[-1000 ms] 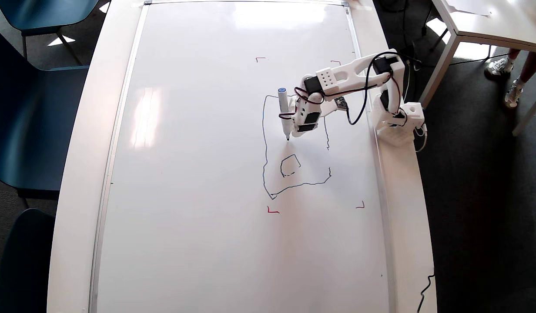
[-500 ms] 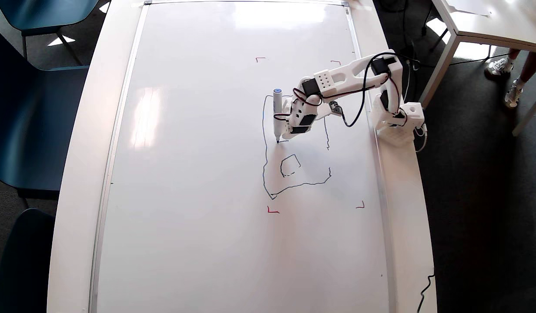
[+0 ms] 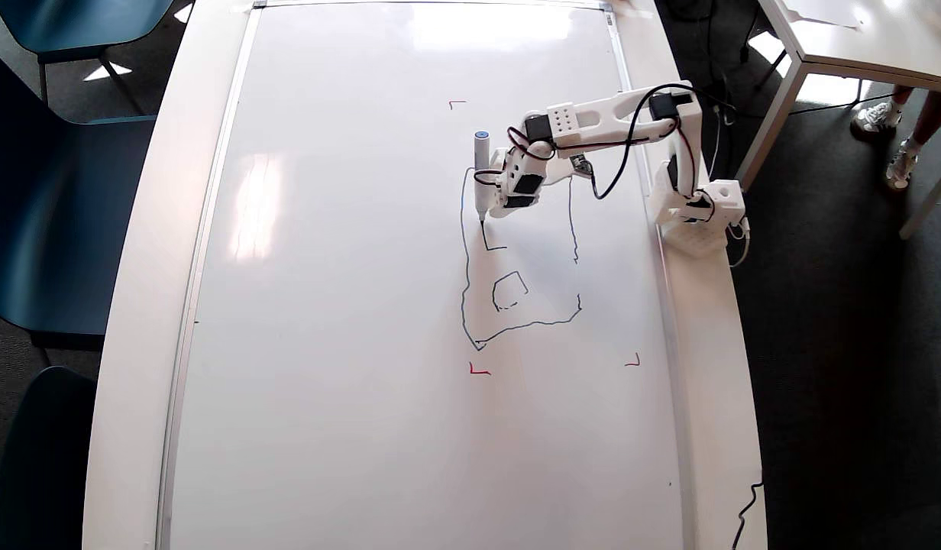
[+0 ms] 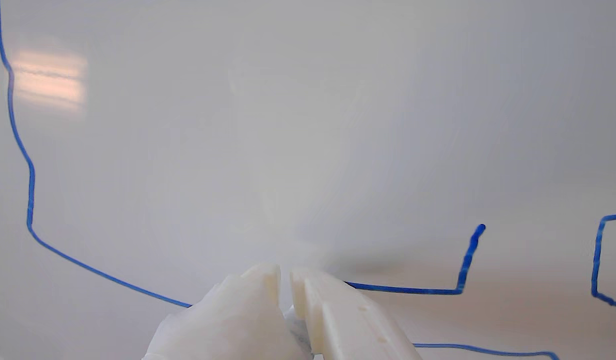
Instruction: Draw on a whiteboard a robot head using a pen attached to the gripper
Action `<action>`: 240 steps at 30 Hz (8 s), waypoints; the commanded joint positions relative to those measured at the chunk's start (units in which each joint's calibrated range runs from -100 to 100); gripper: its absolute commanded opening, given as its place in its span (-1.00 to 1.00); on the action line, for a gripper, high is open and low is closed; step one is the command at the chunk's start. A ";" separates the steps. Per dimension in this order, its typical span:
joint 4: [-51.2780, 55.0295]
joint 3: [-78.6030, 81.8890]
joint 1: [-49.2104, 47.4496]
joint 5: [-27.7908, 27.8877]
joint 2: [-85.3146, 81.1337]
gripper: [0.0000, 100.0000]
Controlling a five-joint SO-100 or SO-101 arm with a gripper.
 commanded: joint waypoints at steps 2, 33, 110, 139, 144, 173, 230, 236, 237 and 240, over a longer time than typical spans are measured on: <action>0.62 -0.23 2.23 0.70 -1.07 -0.98; 2.88 12.93 -6.68 -2.03 -12.14 -0.99; 0.45 17.56 -12.28 -5.31 -13.98 -0.99; 3.40 28.37 -10.73 -4.02 -24.55 -0.99; 3.40 28.64 -13.09 -5.04 -25.22 -0.99; -1.55 24.10 -15.89 -6.11 -18.34 -0.99; -2.51 -13.39 -4.32 -2.73 7.32 -0.99; -2.51 -12.49 -4.32 -2.73 7.82 -0.99; -2.85 -12.67 -4.32 -2.73 8.41 -0.99; -5.29 -14.03 -4.10 -2.73 10.76 -0.99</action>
